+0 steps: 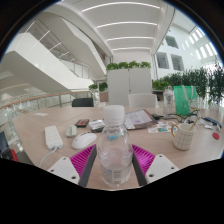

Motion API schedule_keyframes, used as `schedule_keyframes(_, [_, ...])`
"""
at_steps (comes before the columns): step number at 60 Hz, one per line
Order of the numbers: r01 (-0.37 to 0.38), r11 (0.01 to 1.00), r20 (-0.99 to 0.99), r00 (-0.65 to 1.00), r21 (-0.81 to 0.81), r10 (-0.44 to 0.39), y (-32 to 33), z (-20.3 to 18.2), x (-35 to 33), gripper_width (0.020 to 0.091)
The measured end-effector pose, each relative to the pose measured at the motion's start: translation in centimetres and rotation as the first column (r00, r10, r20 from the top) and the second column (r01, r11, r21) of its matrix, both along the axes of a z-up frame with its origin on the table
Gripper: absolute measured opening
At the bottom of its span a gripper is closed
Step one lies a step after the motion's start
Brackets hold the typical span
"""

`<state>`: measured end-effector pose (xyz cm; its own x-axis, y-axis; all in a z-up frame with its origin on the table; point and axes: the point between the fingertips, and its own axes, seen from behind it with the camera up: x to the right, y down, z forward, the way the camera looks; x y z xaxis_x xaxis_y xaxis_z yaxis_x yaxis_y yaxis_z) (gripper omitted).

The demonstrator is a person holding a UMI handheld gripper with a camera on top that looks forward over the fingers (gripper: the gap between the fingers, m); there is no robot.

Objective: Pour water

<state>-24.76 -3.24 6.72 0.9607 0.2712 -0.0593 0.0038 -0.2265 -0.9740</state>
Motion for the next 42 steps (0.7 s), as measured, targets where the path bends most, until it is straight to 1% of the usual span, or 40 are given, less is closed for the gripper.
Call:
schedule_keyframes(1, [0.001,1.000,-0.003,1.000,0.003,-0.001,0.2,0.0,0.0,0.0622])
schedule_keyframes(2, [0.013,1.000,0.001,1.000,0.005,-0.013,0.5,-0.1,0.2,0.0507])
schedule_keyframes(5, [0.028,1.000,-0.013,1.000,0.013,-0.027,0.5,-0.2,0.3,0.0500])
schedule_keyframes(8, [0.037,0.998,-0.001,0.999,0.041,-0.037,0.5,0.0,0.4,0.0458])
schedule_keyframes(9, [0.039,0.998,0.007,0.999,0.047,-0.040,0.6,0.0,0.3,0.0454])
schedule_keyframes(10, [0.039,0.998,0.007,0.999,0.051,-0.039,0.6,0.0,0.2,0.0428])
schedule_keyframes(11, [0.037,0.998,0.005,0.999,0.047,-0.037,0.5,-0.1,0.3,0.0427])
schedule_keyframes(12, [0.039,0.998,0.004,0.999,0.042,-0.040,0.6,-0.1,0.4,0.0387])
schedule_keyframes(13, [0.042,0.999,0.004,0.999,0.032,-0.042,0.7,-0.3,0.4,0.0380])
schedule_keyframes(14, [0.043,0.999,-0.001,0.999,0.024,-0.043,0.7,-0.3,0.5,0.0343])
schedule_keyframes(19, [0.029,1.000,0.001,1.000,0.007,-0.029,0.6,-0.4,0.3,0.0336])
schedule_keyframes(20, [0.026,1.000,0.000,1.000,0.001,-0.026,0.7,-0.4,0.3,0.0315])
schedule_keyframes(21, [0.022,1.000,-0.003,1.000,-0.007,-0.022,0.7,-0.5,0.3,0.0336])
schedule_keyframes(25, [-0.007,0.998,-0.029,1.000,-0.065,0.006,0.8,-0.7,0.2,0.0334])
schedule_keyframes(27, [-0.023,0.996,-0.067,0.998,-0.089,0.017,1.0,0.2,0.2,0.0335])
schedule_keyframes(30, [-0.022,0.995,-0.166,0.986,-0.101,0.005,1.9,2.6,1.2,0.0336])
schedule_keyframes(32, [-0.015,0.993,-0.252,0.968,-0.114,-0.015,2.9,4.6,1.8,0.0336])
schedule_keyframes(33, [-0.023,0.992,-0.304,0.952,-0.121,-0.015,3.1,5.5,2.5,0.0304])
schedule_keyframes(34, [-0.016,0.992,-0.347,0.937,-0.129,-0.030,3.8,6.5,2.9,0.0337])
schedule_keyframes(35, [-0.014,0.990,-0.396,0.917,-0.139,-0.042,4.4,7.3,3.6,0.0337])
schedule_keyframes(36, [-0.009,0.988,-0.442,0.895,-0.153,-0.061,5.0,8.2,4.2,0.0304])
schedule_keyframes(37, [-0.015,0.986,-0.495,0.866,-0.165,-0.070,5.6,8.2,5.1,0.0336])
schedule_keyframes(38, [-0.014,0.983,-0.545,0.834,-0.185,-0.090,6.1,8.7,5.9,0.0303])
schedule_keyframes(39, [-0.014,0.979,-0.595,0.796,-0.205,-0.113,6.6,9.0,6.8,0.0336])
schedule_keyframes(41, [-0.018,0.968,-0.688,0.707,-0.250,-0.164,7.6,10.1,8.2,0.0335])
schedule_keyframes(42, [-0.025,0.962,-0.730,0.658,-0.270,-0.188,8.1,10.2,9.0,0.0300])
